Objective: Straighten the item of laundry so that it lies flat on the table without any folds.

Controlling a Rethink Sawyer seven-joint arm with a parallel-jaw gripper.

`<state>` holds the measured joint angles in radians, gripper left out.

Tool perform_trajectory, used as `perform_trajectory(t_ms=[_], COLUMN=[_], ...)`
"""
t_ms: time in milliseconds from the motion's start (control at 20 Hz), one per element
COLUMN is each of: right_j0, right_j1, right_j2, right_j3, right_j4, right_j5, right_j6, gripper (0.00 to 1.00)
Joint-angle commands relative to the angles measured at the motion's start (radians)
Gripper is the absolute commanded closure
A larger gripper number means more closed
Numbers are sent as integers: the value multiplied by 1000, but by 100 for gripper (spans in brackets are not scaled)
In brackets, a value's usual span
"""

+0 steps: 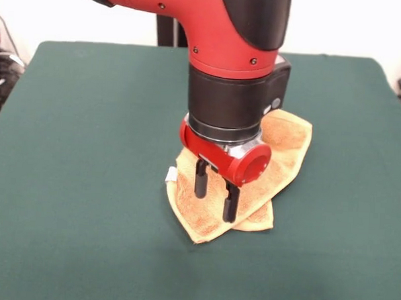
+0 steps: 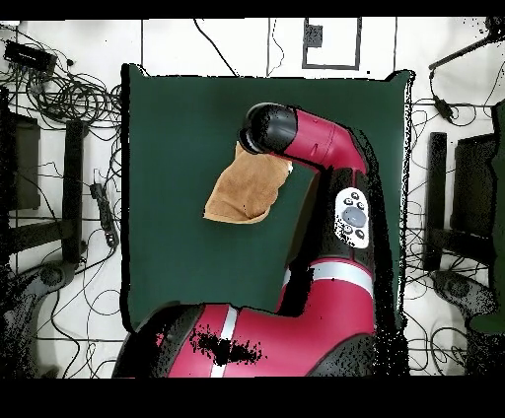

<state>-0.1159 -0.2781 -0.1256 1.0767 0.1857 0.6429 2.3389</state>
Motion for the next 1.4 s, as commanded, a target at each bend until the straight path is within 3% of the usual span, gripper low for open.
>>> perform_trajectory(t_ms=[50,500,1400], right_j0=[17,11,-28], right_j1=[16,-6,-81], right_j2=[100,127,181], right_j3=[114,143,320], right_j4=[-40,-60,-124], right_j5=[22,11,-172], right_j6=[-7,-14,-30], gripper=[0,0,0])
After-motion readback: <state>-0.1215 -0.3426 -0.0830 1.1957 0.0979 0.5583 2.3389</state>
